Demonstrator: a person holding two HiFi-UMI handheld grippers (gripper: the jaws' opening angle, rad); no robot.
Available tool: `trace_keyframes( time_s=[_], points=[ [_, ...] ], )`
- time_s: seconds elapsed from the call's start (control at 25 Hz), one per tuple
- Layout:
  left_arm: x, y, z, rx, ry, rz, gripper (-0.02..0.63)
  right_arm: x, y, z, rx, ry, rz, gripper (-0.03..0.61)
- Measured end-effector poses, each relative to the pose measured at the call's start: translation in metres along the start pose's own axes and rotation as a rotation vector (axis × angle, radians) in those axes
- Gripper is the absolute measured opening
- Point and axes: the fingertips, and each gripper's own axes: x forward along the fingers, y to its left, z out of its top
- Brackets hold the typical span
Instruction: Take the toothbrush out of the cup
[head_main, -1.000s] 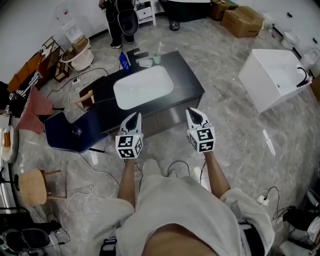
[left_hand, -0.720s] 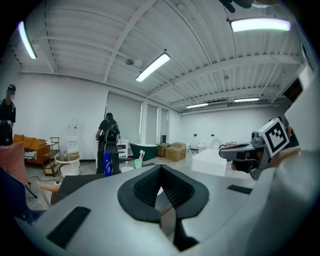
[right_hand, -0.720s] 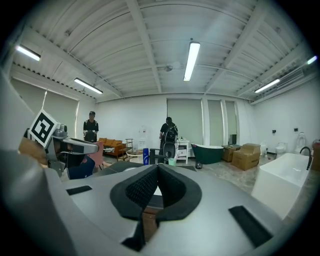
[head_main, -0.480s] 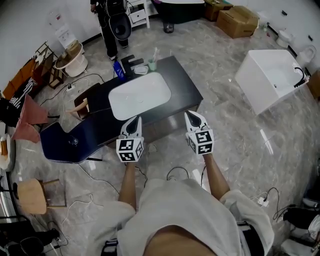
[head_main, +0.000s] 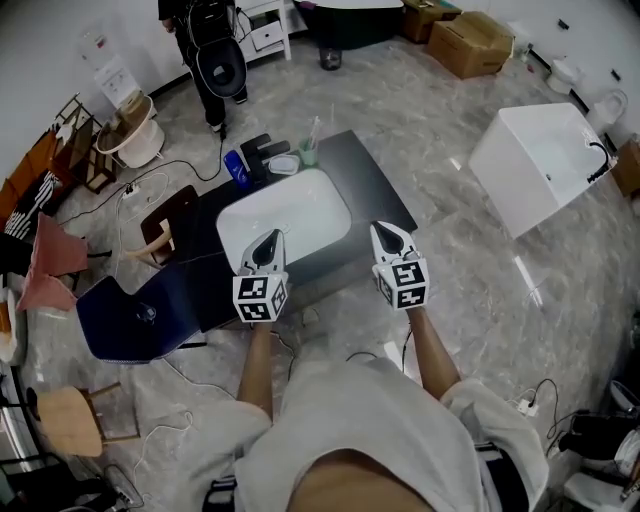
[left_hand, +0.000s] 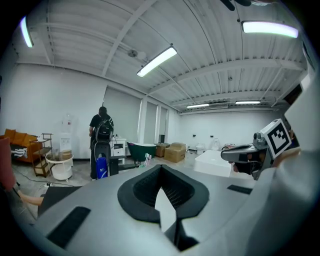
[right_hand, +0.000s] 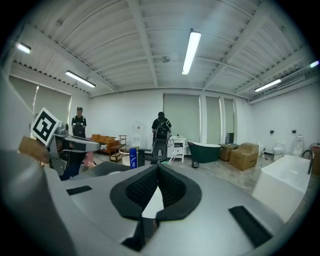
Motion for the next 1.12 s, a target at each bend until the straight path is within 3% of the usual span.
trace_keyframes(
  time_s=[0.32,0.6,1.12],
  points=[
    [0.07,0.07,0.024,-0.011,0.012,-0.023,0.025,0.087,-0.014,0.033,-0.02,0.011,-0.042,0.012],
    [0.118,0.12,0.021,-0.032,0.045,-0.055,0.025,0.153,-0.018,0.047,-0.033,0.025,-0.071,0.012],
    [0.173,0.15,0.0,-0.053,0.11,-0.11,0.025,0.208,-0.03,0.026,-0.015,0.104,-0.091,0.012]
  ],
)
